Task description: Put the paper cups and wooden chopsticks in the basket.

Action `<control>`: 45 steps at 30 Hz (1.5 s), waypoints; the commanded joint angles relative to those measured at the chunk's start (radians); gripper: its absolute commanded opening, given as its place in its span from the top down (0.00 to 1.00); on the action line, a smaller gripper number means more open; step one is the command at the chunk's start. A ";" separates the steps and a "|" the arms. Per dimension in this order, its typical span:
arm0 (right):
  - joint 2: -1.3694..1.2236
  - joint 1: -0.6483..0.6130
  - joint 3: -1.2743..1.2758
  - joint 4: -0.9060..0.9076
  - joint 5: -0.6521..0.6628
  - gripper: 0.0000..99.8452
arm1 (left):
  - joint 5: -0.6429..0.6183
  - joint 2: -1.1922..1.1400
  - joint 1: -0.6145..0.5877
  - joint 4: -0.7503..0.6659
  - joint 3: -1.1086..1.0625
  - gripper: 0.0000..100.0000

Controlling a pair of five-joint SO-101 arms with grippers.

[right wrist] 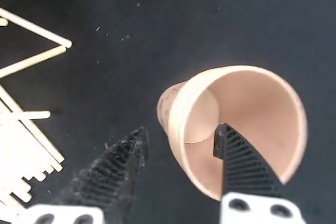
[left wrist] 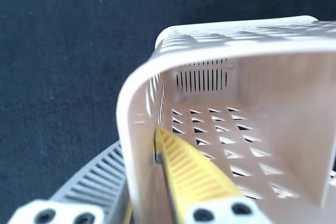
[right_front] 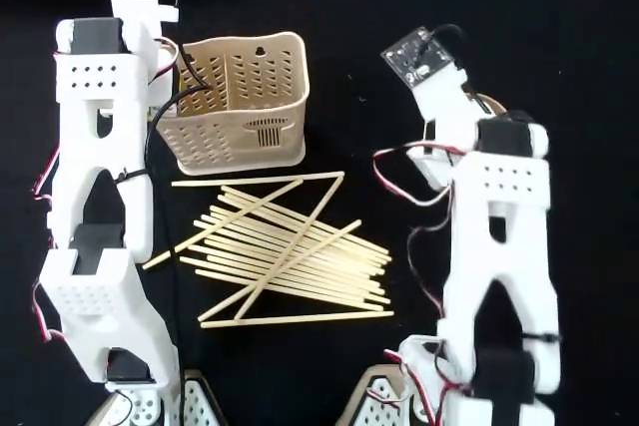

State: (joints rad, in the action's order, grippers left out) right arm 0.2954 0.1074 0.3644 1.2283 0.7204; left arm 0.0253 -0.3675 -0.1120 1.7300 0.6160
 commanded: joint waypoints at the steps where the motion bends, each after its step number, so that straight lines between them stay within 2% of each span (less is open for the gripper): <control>1: -0.058 -0.011 -0.056 -0.017 0.009 0.78 | 0.005 -0.006 0.005 -0.002 -0.024 0.97; 6: -0.134 -0.009 -0.059 -0.023 0.009 0.80 | 0.005 -0.006 0.008 -0.002 -0.024 0.97; 10: -0.125 0.003 -0.085 -0.051 0.002 1.00 | 0.005 -0.006 0.005 -0.002 -0.024 0.97; 11: -0.117 0.015 -0.099 -0.051 0.000 0.97 | 0.005 -0.006 0.007 -0.002 -0.024 0.97; 16: -0.028 0.094 -0.179 -0.048 -0.041 0.99 | 0.005 -0.006 0.007 -0.002 -0.024 0.97; 20: 0.099 0.094 -0.228 0.017 -0.048 0.99 | 0.005 -0.006 0.007 -0.002 -0.024 0.97; 24: 0.246 0.032 -0.300 0.061 -0.087 0.99 | 0.005 -0.006 0.007 0.000 -0.024 0.97; 28: 0.329 -0.124 -0.404 0.054 -0.244 0.99 | 0.005 -0.006 0.008 0.000 -0.024 0.97; 33: 0.312 -0.348 -0.516 -0.023 -0.450 0.99 | 0.003 -0.005 0.008 0.003 -0.024 0.97; 36: 0.252 -0.430 -0.518 -0.071 -0.462 0.99 | -0.012 -0.005 0.010 0.002 -0.024 0.97; 45: 0.088 -0.489 -0.610 -0.078 -0.470 0.99 | -0.051 -0.005 0.036 -0.002 -0.024 0.97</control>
State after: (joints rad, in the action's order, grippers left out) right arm 0.3920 -0.3437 -0.1573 1.1776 0.2601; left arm -0.0146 -0.3675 -0.1043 1.7300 0.6130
